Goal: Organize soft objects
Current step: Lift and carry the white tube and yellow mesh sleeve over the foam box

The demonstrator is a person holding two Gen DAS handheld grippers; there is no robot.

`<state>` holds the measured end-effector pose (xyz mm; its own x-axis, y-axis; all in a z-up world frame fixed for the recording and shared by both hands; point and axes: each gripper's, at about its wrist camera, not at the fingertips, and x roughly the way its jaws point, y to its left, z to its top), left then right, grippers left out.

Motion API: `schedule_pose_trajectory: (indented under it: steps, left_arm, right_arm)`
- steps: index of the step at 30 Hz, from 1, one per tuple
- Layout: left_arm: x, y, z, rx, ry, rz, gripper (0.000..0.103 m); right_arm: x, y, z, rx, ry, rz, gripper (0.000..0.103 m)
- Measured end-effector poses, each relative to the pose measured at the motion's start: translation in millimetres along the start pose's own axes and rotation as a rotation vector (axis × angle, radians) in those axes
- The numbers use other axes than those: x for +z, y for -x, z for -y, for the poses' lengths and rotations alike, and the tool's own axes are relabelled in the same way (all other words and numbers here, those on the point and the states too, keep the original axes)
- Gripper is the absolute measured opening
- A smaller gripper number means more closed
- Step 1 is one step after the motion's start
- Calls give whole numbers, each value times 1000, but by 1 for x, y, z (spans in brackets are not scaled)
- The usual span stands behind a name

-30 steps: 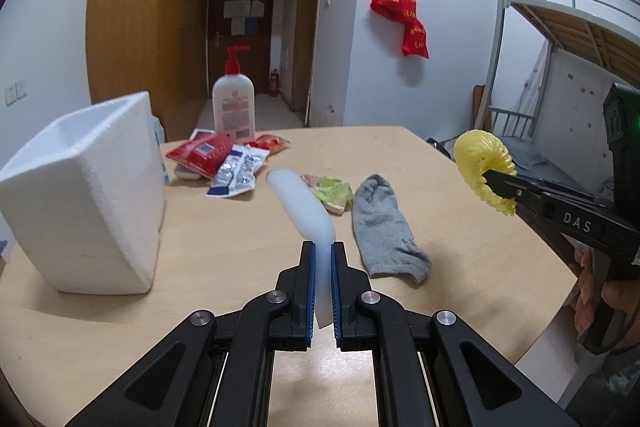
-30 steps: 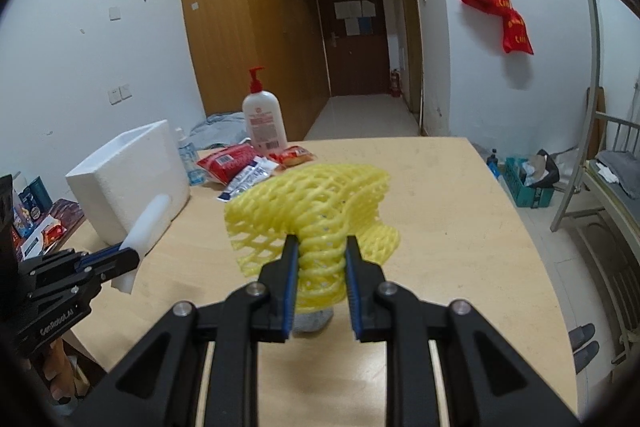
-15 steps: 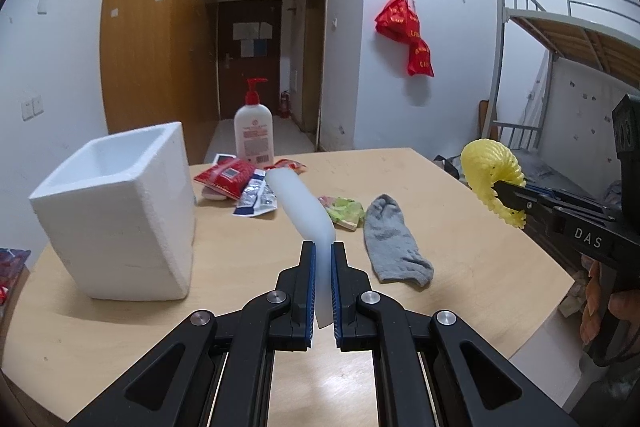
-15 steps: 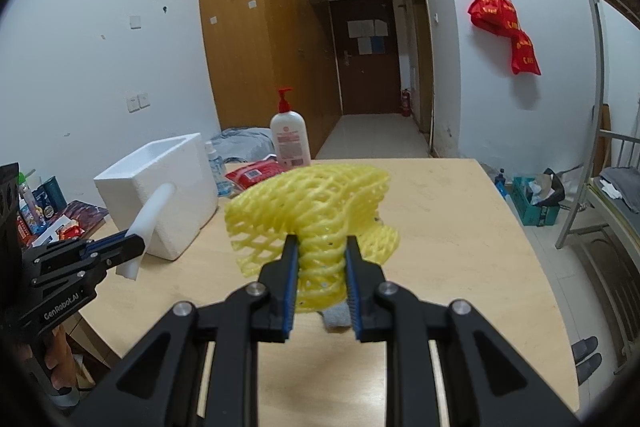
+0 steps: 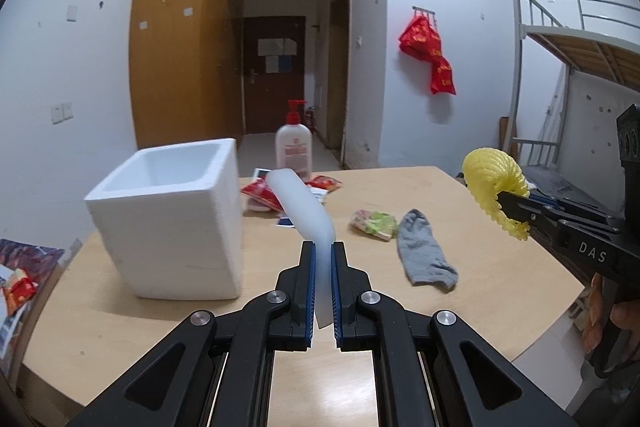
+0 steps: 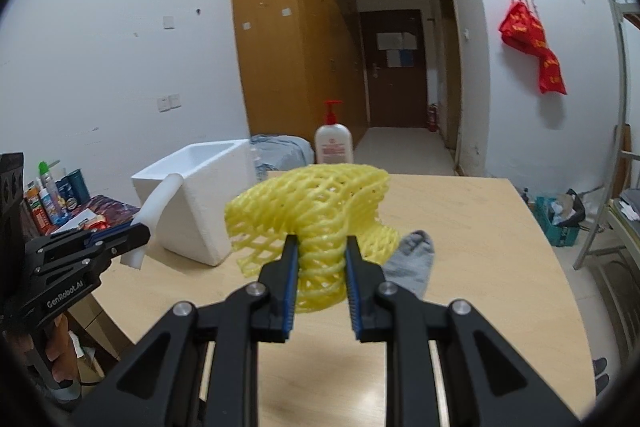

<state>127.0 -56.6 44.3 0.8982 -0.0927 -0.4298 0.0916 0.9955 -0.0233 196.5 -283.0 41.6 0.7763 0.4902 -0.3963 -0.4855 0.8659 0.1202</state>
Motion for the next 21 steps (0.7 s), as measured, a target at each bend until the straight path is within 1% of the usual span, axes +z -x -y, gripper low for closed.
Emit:
schedule_pose_trajectory:
  steps: [6, 14, 21]
  left_arm:
    - [-1, 19, -20, 52, 16, 28, 7]
    - [-8, 40, -42, 95, 44, 48, 7]
    - [-11, 59, -61, 154, 69, 67, 7]
  right_arm:
    - [2, -5, -23, 55, 34, 7, 25]
    - [6, -10, -57, 110, 82, 14, 25]
    - [10, -17, -89, 185, 130, 22, 25]
